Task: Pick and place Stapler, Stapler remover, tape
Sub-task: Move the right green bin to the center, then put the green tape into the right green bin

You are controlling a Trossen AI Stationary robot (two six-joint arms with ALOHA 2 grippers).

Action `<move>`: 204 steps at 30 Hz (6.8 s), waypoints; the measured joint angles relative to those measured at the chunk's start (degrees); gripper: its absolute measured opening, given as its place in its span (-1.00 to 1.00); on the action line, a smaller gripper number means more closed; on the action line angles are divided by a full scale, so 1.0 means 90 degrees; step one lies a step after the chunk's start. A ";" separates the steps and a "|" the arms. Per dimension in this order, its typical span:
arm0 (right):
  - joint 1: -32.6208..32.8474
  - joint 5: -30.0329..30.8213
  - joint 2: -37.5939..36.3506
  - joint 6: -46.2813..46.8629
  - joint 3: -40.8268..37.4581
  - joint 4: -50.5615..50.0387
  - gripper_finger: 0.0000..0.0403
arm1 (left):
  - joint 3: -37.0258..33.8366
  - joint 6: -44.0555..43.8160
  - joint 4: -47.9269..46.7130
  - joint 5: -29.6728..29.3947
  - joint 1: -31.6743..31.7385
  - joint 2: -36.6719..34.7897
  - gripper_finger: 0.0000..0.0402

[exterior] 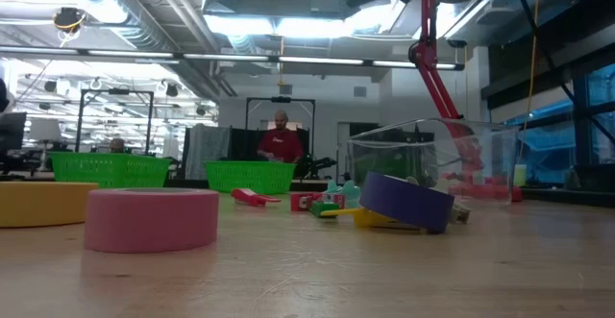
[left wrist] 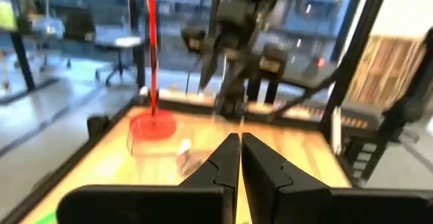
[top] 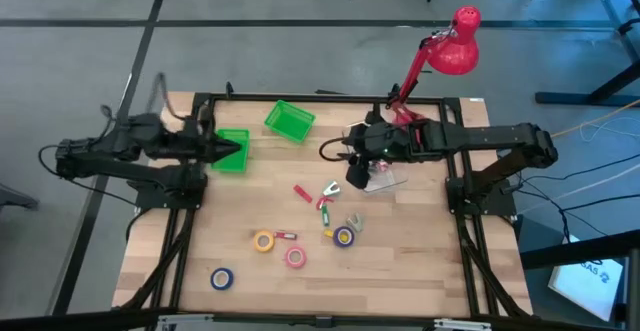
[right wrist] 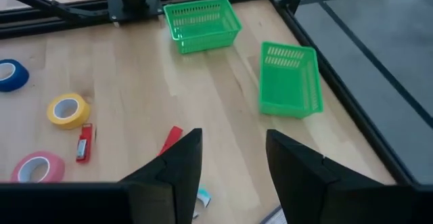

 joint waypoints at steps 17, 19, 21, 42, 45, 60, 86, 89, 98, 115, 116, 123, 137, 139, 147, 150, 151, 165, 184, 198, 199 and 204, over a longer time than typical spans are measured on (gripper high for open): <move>-0.0057 0.0166 0.0002 -0.0047 0.0000 -0.0462 -0.17 | 0.0000 -0.0642 0.1155 -0.0407 0.1915 0.1809 -0.79; -0.0128 0.0165 0.0002 -0.0167 0.0000 -0.0462 -0.17 | 0.0000 -0.0909 0.1252 -0.0351 0.2074 0.2255 -0.79; -0.0202 0.0165 0.0002 -0.0280 0.0000 -0.0462 -0.17 | 0.0000 -0.1084 0.1225 -0.0286 0.2221 0.2752 -0.79; -0.0466 0.0160 0.0002 -0.0965 -0.0001 -0.0464 -0.17 | 0.2553 0.0083 -0.1190 0.0020 0.3346 0.7504 -0.79; -0.0466 0.0158 0.0005 -0.1025 -0.0002 -0.0507 -0.17 | 0.2606 0.0134 -0.1357 0.0234 0.3405 0.7857 -0.79; -0.0466 0.0159 0.0005 -0.1358 -0.0005 -0.0695 -0.17 | 0.2606 0.0350 -0.1975 0.1302 0.3203 0.8460 -0.79; -0.0466 0.0160 0.0005 -0.2128 -0.0005 -0.0623 -0.17 | 0.2606 0.0996 -0.3863 0.1437 0.0003 0.8000 -0.79; -0.0466 0.0158 0.0005 -0.2130 -0.0005 -0.0623 -0.17 | 0.2606 0.0772 -0.4054 0.1439 -0.0325 0.7998 -0.79; -0.0466 0.0138 0.0005 -0.2181 -0.0005 -0.0622 -0.17 | 0.2606 0.0194 -0.3806 0.0301 -0.1076 0.7172 -0.79; -0.0466 0.0109 0.0002 -0.2260 -0.0005 -0.0430 -0.17 | 0.2574 -0.1199 -0.4815 -0.1743 -0.1377 0.3898 -0.79; -0.0466 0.0109 0.0002 -0.2314 -0.0005 -0.0431 -0.17 | 0.2574 -0.1268 -0.4868 -0.1825 -0.1377 0.3699 -0.79; -0.0464 0.0109 0.0002 -0.2365 -0.0005 -0.0388 -0.17 | 0.2567 -0.1737 -0.4957 -0.1791 -0.1376 0.2490 -0.79; -0.0465 0.0091 0.0002 -0.2483 -0.0005 -0.0275 -0.17 | 0.2098 0.1030 -0.2564 -0.0736 -0.1537 0.0658 -0.79; -0.0466 0.0091 0.0002 -0.2485 -0.0005 -0.0265 -0.17 | 0.1688 0.1375 -0.1793 -0.0501 -0.1530 0.0286 -0.79; -0.0465 0.0092 0.0002 -0.2553 -0.0005 -0.0263 -0.17 | -0.0605 0.1516 0.1030 -0.0029 -0.1530 -0.1001 -0.79; -0.0465 0.0094 0.0002 -0.2764 -0.0005 -0.0263 -0.17 | -0.1597 0.1516 0.2347 0.0060 -0.1530 -0.1463 -0.79; -0.0465 0.0092 0.0002 -0.2786 -0.0005 -0.0263 -0.17 | -0.1908 0.1511 0.2747 0.0053 -0.1530 -0.1591 -0.79; -0.0466 0.0092 0.0002 -0.2789 -0.0005 -0.0277 -0.17 | -0.4255 0.1205 0.4840 -0.0153 -0.1530 -0.2847 -0.79; -0.0463 -0.0239 0.0002 -0.2391 -0.0005 -0.0484 -0.17 | -0.4942 0.0998 0.4551 -0.0587 -0.1326 -0.3225 -0.79; -0.0459 -0.0739 0.0002 -0.1947 -0.0005 -0.0771 -0.17 | -0.4942 0.0166 0.3513 0.0672 0.0362 -0.3225 -0.79; -0.0443 -0.0784 0.0001 -0.1949 -0.0005 -0.0792 -0.17 | -0.4942 0.0075 0.3372 0.0672 0.0408 -0.3225 -0.79; -0.0309 -0.0890 0.0000 -0.1958 -0.0005 -0.1026 -0.17 | -0.4942 -0.0058 0.2861 0.0826 0.0457 -0.3225 -0.79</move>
